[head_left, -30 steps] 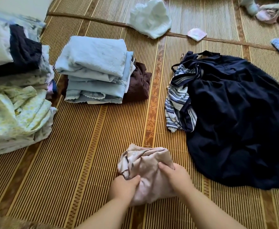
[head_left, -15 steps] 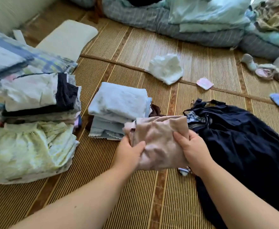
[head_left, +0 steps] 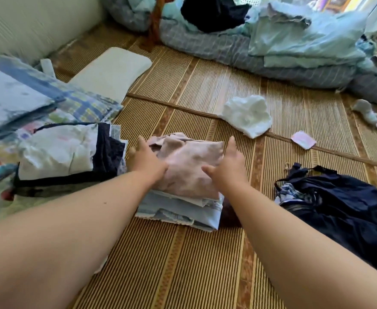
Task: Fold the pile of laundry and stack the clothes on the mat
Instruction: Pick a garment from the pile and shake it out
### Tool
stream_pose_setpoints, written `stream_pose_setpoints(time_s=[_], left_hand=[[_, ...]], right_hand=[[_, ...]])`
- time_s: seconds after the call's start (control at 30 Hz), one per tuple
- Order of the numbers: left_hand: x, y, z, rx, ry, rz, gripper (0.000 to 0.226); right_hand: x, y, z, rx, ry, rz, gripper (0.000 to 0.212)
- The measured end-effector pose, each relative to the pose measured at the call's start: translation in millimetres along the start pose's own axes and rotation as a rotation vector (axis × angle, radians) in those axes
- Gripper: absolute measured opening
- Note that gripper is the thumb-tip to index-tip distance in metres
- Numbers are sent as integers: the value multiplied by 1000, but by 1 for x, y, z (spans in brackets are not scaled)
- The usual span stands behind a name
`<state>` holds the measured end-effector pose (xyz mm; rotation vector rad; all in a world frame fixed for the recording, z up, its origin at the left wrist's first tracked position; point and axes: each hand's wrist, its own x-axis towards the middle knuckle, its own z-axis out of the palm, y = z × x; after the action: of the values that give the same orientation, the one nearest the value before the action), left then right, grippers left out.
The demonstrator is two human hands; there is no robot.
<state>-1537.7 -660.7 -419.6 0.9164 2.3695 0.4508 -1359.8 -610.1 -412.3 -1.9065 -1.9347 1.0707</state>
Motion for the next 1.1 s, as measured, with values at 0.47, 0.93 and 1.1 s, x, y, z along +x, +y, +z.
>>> stream_pose_setpoints(time_s=[0.47, 0.93, 1.1], left_hand=[[19, -5, 21, 297, -131, 211, 67], [-117, 96, 124, 316, -223, 722, 69], [-172, 136, 233, 456, -486, 788, 71]], right_hand=[[27, 32, 11, -483, -164, -129, 88], [-60, 198, -74, -84, 166, 120, 87], [-101, 314, -120, -229, 251, 521, 98]])
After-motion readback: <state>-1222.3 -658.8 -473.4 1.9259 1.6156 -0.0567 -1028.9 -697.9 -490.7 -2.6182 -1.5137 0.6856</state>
